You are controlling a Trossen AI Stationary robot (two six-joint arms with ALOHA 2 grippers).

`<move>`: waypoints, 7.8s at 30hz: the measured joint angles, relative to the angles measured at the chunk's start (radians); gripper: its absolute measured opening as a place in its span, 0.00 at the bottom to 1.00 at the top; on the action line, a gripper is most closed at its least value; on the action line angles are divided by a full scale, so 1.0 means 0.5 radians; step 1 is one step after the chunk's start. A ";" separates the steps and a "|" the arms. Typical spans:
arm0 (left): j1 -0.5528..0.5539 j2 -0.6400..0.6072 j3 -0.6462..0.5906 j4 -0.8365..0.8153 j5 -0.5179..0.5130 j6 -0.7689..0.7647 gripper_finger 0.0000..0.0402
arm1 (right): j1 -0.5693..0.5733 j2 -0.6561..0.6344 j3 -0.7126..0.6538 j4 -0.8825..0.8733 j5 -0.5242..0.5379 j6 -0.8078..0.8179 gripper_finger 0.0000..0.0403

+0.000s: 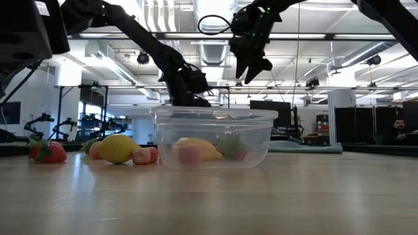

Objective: Pick and placing Produce into tupperware
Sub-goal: Put the red cherry into the transparent bin, then put the pink peach into the transparent bin

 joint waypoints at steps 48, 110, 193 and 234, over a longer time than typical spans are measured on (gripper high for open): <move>-0.044 0.007 -0.055 0.021 -0.179 -0.319 0.50 | 0.000 0.000 0.000 0.002 0.000 0.051 0.57; -0.205 -0.360 -0.145 -0.119 -0.129 -0.316 0.22 | 0.000 0.000 0.000 0.007 0.001 0.014 0.57; -0.212 -0.651 -0.451 -0.326 -0.253 -1.061 0.63 | 0.026 -1.312 -1.342 0.529 0.255 0.305 0.57; -0.026 -0.317 -0.488 0.060 -0.367 -0.780 0.63 | -0.052 -1.185 -1.361 0.845 0.265 0.683 0.57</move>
